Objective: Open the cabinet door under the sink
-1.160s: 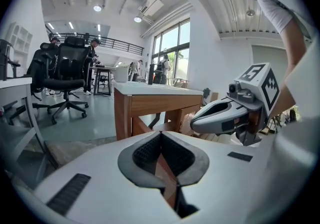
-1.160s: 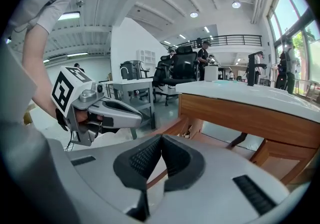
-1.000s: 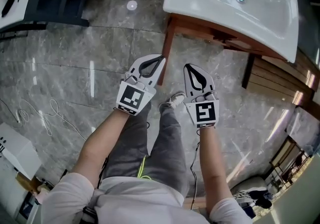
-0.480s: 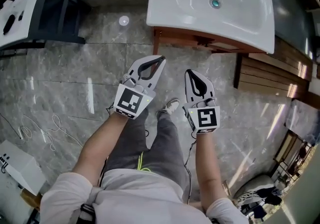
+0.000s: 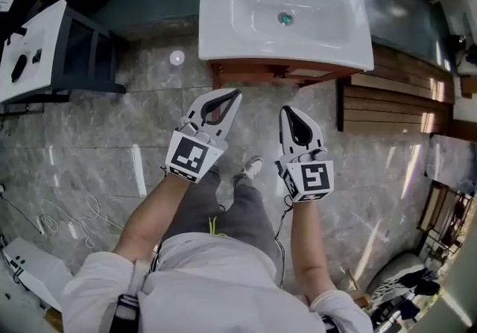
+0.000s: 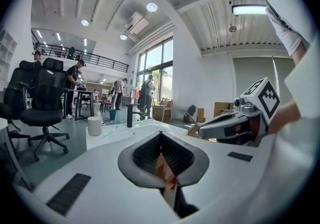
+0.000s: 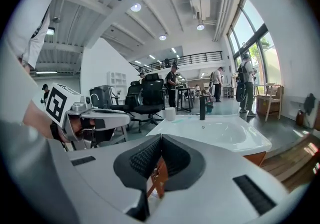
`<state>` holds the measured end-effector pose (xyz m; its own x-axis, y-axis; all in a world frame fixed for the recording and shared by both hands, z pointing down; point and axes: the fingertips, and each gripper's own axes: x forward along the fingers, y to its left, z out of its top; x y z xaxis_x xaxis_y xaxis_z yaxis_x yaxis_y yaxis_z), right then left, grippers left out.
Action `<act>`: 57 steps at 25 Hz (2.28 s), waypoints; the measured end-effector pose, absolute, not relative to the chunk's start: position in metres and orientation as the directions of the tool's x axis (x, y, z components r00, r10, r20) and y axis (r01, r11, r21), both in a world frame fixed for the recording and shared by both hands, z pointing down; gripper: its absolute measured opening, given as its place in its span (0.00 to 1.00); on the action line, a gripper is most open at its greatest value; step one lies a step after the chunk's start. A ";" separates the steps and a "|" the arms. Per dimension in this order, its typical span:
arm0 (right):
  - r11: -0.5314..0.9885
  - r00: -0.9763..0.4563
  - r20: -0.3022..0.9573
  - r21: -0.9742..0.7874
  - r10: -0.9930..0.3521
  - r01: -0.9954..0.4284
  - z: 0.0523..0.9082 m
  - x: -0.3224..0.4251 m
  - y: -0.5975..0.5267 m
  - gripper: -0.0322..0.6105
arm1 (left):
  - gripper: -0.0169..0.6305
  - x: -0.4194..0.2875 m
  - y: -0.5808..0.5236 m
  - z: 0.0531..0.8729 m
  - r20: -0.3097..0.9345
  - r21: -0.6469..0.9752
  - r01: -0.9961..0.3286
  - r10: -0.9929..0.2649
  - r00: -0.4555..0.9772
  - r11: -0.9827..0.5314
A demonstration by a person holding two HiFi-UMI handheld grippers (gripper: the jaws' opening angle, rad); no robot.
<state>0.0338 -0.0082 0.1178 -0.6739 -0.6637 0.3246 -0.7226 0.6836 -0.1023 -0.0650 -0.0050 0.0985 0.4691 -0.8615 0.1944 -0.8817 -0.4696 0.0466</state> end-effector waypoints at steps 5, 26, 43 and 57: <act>0.649 -0.646 0.284 -0.097 -0.708 -0.754 0.067 0.074 -0.008 0.10 | 0.05 -0.042 -0.007 0.031 0.115 0.022 -0.872 -0.865 0.488 -0.489; 0.530 -0.539 0.100 -0.106 -0.836 -0.842 -0.078 0.207 -0.004 0.10 | 0.05 0.006 -0.005 -0.121 -0.044 -0.012 -0.871 -0.870 0.491 -0.491; 0.591 -0.594 0.035 -0.071 -0.804 -0.804 -0.105 0.190 -0.004 0.10 | 0.05 -0.015 0.013 -0.125 -0.063 0.001 -0.911 -0.909 0.412 -0.413; 0.602 -0.605 0.015 -0.085 -0.796 -0.794 -0.110 0.177 0.009 0.10 | 0.05 -0.025 0.031 -0.128 -0.070 -0.005 -0.919 -0.917 0.394 -0.394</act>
